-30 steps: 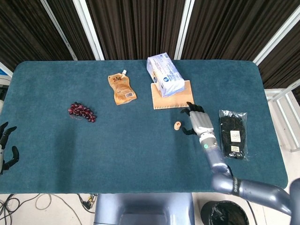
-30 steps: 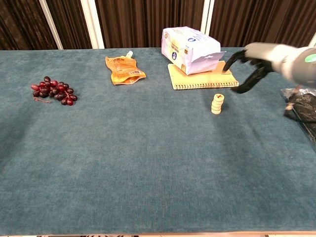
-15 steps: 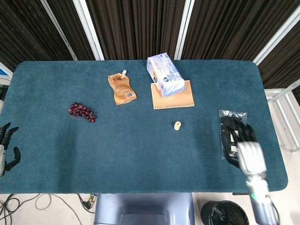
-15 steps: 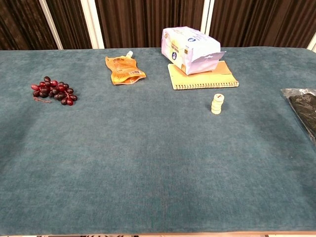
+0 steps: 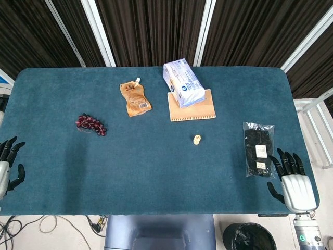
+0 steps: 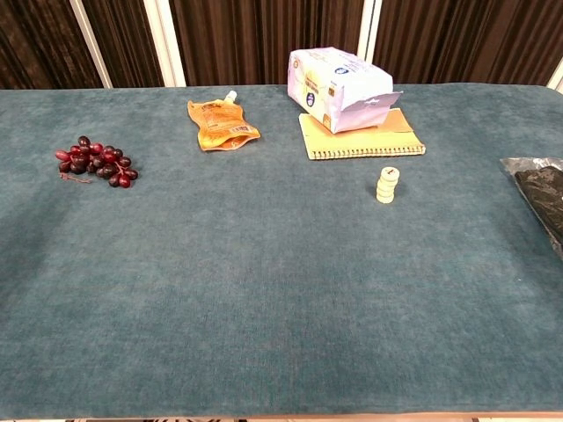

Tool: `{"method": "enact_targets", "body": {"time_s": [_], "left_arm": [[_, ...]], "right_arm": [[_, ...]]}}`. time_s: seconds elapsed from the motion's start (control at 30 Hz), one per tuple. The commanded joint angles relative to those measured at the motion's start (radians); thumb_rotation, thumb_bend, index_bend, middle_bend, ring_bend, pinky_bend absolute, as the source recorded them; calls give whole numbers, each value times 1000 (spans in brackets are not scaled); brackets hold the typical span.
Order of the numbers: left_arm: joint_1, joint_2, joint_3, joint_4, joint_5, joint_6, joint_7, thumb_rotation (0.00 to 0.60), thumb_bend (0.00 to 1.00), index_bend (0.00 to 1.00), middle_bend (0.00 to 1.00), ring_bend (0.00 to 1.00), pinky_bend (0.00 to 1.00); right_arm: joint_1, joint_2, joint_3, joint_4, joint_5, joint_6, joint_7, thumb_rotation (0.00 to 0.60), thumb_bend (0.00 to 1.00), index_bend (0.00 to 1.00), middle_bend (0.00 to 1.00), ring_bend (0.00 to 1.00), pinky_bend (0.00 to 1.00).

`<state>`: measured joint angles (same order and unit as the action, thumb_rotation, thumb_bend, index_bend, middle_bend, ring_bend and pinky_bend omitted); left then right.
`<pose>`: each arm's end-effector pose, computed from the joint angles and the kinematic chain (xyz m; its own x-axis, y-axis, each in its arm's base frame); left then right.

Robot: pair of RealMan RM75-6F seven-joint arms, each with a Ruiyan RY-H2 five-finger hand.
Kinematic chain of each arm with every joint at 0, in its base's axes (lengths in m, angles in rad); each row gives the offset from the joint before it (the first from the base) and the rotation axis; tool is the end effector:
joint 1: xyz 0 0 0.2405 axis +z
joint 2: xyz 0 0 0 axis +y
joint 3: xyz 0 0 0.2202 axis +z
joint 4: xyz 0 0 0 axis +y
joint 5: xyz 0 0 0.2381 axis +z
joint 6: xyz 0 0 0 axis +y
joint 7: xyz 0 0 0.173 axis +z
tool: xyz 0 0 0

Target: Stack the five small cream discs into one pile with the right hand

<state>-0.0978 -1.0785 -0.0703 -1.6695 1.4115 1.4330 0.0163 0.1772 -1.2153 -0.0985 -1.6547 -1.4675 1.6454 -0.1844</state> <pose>-0.2939 0.2170 0.1242 0.3829 0.0314 0.9233 0.9213 0.0606 -0.3841 -0.2588 -0.1973 0.0902 0.4469 0.0354 0.8939 -0.8923 -0.0536 0.4482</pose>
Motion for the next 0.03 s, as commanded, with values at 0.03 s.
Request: {"method": "enact_targets", "body": {"time_s": [0.03], "left_arm": [[0, -1, 1, 6, 9, 6, -12, 600, 627, 139, 0, 0, 0]], "right_arm": [[-2, -1, 6, 12, -18, -20, 27, 600, 400, 148, 0, 0, 0]]}}
